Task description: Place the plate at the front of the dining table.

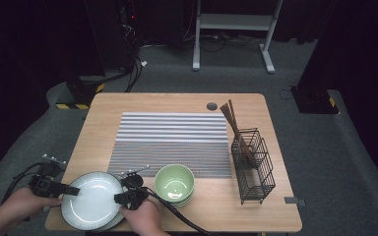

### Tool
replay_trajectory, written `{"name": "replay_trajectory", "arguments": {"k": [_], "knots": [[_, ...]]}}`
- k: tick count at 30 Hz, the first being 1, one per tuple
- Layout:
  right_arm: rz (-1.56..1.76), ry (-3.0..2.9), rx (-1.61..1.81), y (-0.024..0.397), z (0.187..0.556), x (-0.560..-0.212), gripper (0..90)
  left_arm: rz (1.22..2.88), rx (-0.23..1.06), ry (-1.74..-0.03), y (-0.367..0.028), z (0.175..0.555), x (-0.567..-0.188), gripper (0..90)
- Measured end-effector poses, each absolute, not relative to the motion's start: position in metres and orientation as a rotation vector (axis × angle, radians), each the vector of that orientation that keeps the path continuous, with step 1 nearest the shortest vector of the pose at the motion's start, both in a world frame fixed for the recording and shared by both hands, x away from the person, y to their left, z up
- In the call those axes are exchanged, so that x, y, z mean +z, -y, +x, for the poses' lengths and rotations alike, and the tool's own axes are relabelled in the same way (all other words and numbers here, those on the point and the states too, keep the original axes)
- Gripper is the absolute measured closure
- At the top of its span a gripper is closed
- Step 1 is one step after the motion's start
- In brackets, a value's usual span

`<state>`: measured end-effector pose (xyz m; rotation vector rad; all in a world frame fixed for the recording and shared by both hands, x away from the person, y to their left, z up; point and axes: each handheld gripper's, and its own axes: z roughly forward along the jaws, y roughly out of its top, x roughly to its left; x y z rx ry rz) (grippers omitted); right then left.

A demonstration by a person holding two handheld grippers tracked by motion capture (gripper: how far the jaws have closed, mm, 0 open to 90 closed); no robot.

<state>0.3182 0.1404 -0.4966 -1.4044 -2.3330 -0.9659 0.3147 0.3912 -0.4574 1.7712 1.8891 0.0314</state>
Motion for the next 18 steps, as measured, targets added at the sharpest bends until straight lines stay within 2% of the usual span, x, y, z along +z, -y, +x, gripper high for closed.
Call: {"name": "replay_trajectory", "arguments": {"k": [10,14,15,18], "knots": [[-1.407,2.288,-1.000,-0.1391,0.3168,-0.4984,65.1,1.796,0.068,-1.865,-0.3924,0.3134,-0.4588,71.8],[-1.402,2.306,-1.000,-0.1392,0.3169,-0.4985,67.2,1.800,0.067,-1.861,-0.3933,0.3131,-0.4586,72.2],[-1.403,2.318,-0.997,-0.1391,0.3176,-0.4986,72.7,1.762,0.058,-1.873,-0.3918,0.3131,-0.4585,72.5],[-1.404,2.355,-1.026,-0.1380,0.3153,-0.4992,73.9,1.765,0.067,-1.865,-0.3920,0.3130,-0.4562,74.0]]}}
